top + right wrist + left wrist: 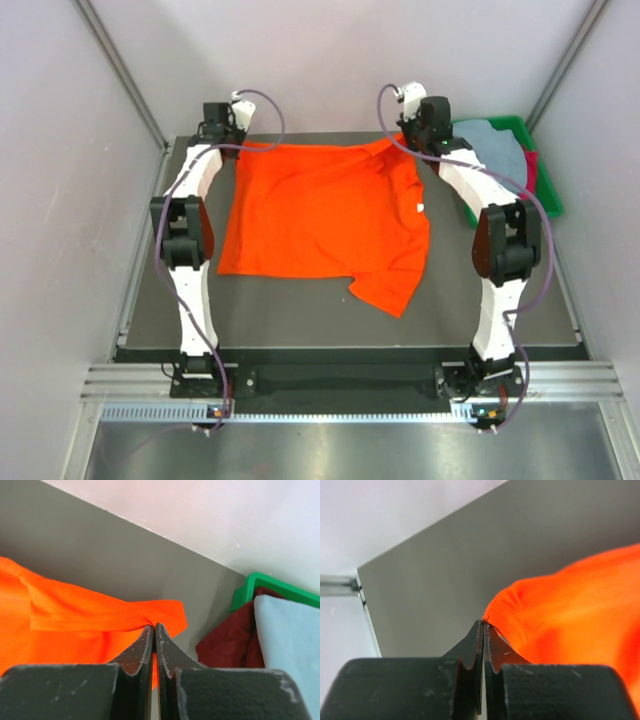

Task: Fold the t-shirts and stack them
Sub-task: Fold the tshirt

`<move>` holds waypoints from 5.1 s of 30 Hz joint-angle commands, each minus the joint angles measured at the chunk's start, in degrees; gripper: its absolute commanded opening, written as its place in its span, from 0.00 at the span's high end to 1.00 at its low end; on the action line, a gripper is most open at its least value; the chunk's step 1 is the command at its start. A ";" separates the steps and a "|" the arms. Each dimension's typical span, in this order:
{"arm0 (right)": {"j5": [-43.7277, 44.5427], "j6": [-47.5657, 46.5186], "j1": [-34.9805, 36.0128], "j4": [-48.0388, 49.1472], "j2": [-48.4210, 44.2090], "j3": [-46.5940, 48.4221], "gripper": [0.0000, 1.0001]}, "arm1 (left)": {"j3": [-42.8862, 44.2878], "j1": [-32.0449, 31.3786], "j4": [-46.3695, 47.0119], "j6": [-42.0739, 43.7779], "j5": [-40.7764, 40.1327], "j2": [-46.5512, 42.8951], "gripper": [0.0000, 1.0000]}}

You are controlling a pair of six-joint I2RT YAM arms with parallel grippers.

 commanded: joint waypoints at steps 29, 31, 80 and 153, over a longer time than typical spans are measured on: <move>-3.69 0.74 1.27 -1.84 -6.59 -7.61 1.00 | 6.32 4.55 -22.62 -12.48 16.03 -0.54 0.76; -3.69 0.65 1.18 -1.84 -6.24 -7.44 1.00 | 5.36 4.64 -23.68 -13.80 16.99 0.16 0.74; -3.34 0.65 1.53 -2.02 -4.57 -5.77 1.00 | 5.88 8.33 -24.21 -22.50 21.39 5.71 1.00; -4.75 1.35 3.55 -2.98 -17.57 -29.76 1.00 | -7.66 11.05 -31.60 -19.17 19.99 -8.18 1.00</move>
